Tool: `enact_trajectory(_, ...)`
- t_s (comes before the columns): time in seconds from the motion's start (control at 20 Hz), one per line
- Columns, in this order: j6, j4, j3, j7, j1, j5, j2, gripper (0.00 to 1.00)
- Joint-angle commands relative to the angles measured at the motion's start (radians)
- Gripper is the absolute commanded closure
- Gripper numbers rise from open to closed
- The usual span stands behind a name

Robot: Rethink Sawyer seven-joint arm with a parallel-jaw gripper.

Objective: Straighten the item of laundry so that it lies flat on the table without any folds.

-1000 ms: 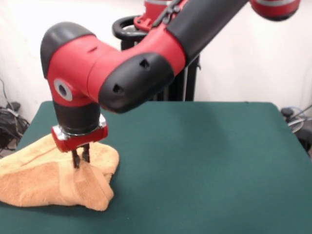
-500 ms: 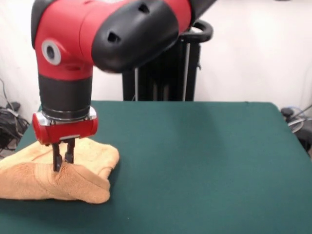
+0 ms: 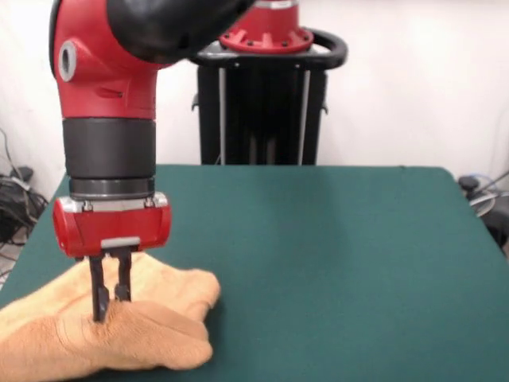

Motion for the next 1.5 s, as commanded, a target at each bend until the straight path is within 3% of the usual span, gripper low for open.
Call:
enact_trajectory(0.05,0.063,0.026,0.295,-0.415,-0.054,0.227,-0.096,1.0)
enact_trajectory(0.15,0.012,0.032,0.3,-0.387,-0.059,0.234,-0.1,1.0)
enact_trajectory(0.3,-0.135,0.044,0.297,-0.286,-0.058,0.174,-0.103,1.0)
enact_trajectory(0.6,-0.358,0.054,0.307,-0.249,-0.059,0.069,-0.11,1.0)
enact_trajectory(0.8,-0.337,0.038,0.288,-0.253,-0.047,0.05,-0.072,1.0)
enact_trajectory(1.15,-0.228,-0.002,0.197,-0.152,0.004,-0.018,0.018,1.0)
enact_trajectory(1.2,-0.211,-0.002,0.199,-0.151,0.008,-0.024,0.019,0.0)
enact_trajectory(1.5,-0.182,0.002,0.202,-0.153,0.014,-0.024,0.013,0.0)
